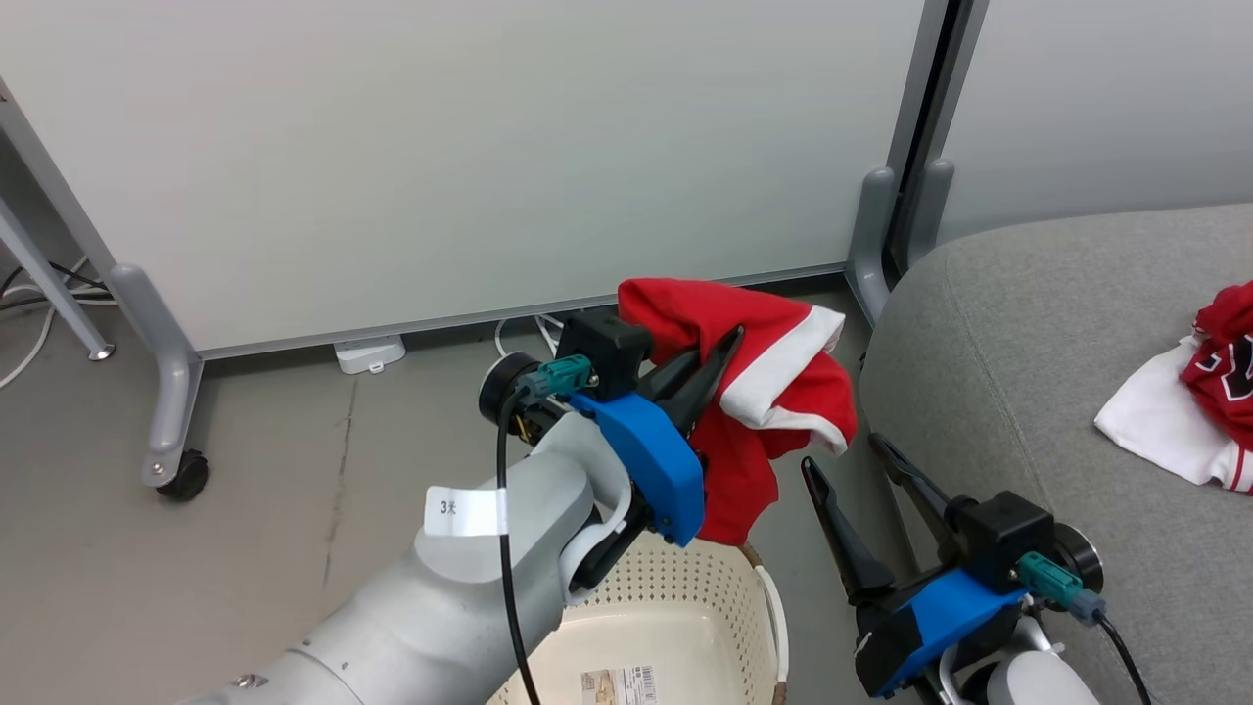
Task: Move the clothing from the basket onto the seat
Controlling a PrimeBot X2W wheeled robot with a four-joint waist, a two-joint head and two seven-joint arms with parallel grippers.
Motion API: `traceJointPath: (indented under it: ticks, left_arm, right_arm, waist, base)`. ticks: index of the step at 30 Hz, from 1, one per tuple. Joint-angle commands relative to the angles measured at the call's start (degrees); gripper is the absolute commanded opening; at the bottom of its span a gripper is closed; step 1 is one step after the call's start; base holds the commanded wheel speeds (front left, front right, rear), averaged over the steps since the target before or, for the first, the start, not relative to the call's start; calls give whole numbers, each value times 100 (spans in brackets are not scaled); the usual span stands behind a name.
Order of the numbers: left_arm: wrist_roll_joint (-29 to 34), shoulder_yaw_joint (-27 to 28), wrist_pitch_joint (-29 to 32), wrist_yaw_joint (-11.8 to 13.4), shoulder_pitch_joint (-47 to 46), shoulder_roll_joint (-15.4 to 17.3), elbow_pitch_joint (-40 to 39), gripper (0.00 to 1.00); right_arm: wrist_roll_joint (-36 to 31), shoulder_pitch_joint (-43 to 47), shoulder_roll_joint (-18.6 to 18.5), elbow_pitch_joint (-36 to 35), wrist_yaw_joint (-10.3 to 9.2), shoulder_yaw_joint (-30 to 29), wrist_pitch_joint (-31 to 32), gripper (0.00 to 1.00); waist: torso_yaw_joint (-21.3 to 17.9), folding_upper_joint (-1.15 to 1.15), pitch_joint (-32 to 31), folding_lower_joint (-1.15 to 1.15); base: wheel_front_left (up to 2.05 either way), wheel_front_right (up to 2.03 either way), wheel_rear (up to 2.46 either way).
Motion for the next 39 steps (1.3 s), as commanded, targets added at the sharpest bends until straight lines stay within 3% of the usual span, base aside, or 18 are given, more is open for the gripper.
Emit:
traceJointPath:
  ticks: [1, 18, 27, 39]
  left_arm:
    - [-57, -55, -35, -5, -166, -2, -28, 0]
    - [-329, -280, -42, -5, -371, -39, 134, 0]
    - [-299, -262, -43, -5, -436, -53, 154, 0]
    - [-233, -267, -42, -5, -495, -72, 76, 0]
  right_arm:
    - [14, 78, 16, -29, 2, 11, 23, 100]
    - [98, -28, 17, -32, 3, 146, 63, 100]
    - [128, -463, -72, 76, 3, 500, 187, 100]
    - [544, -1485, -21, 1251, 3, 1133, 402, 100]
  waist:
    - [12, 0, -27, 1]
    - [-166, 0, -21, 1]
    - [-220, 0, 61, 1]
    - [-155, 0, 222, 1]
  base:
    - [0, 0, 0]
    - [0, 0, 0]
    - [0, 0, 0]
    - [0, 0, 0]
